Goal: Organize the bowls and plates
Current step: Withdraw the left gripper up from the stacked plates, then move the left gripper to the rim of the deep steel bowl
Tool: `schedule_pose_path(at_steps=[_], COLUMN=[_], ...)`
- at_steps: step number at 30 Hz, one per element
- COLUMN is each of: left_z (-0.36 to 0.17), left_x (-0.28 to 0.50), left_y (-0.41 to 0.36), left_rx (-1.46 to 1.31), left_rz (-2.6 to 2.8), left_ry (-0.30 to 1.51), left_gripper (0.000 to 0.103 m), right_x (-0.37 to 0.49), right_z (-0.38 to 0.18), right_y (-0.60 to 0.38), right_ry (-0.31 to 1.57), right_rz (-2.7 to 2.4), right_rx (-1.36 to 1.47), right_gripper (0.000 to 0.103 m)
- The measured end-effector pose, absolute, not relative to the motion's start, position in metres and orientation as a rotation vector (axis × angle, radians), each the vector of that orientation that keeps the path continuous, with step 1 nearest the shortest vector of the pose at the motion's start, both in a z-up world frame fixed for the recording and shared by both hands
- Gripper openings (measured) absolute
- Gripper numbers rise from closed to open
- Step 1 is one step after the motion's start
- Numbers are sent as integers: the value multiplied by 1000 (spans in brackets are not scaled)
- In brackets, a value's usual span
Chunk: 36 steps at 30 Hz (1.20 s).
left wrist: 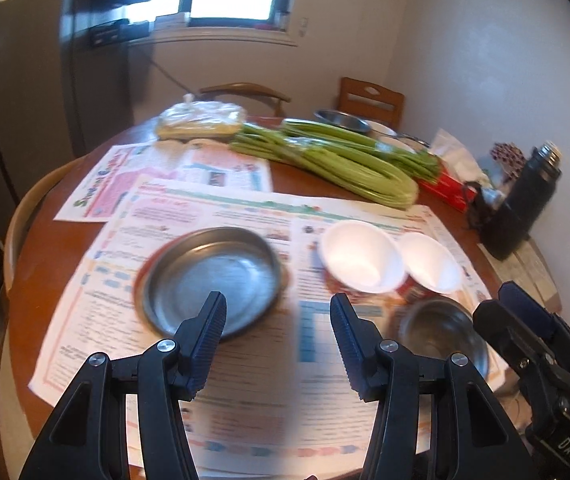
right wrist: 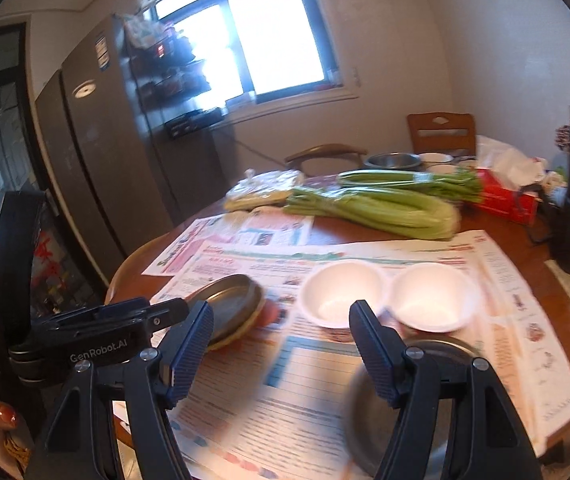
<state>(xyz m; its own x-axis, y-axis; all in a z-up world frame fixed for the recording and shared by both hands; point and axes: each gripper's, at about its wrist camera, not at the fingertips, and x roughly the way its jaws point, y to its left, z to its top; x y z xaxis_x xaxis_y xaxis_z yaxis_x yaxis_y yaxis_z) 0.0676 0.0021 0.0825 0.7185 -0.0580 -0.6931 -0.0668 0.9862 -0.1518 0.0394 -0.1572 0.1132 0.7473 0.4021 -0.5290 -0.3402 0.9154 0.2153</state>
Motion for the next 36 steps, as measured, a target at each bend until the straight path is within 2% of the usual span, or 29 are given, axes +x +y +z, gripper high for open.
schedule_pose_path(at_steps=[15,36], left_z=[68,4], left_x=[85,113], left_y=[-99,-127], left_rx=[-86,-10], left_rz=[-165,-155], left_ry=[863,1009], left_gripper=[56,56], right_x=[26,64], right_z=[111,29], right_y=[-253,-270], right_ry=[603,824], right_rz=[205,214], right_rx=[130,113], right_gripper=[71,71])
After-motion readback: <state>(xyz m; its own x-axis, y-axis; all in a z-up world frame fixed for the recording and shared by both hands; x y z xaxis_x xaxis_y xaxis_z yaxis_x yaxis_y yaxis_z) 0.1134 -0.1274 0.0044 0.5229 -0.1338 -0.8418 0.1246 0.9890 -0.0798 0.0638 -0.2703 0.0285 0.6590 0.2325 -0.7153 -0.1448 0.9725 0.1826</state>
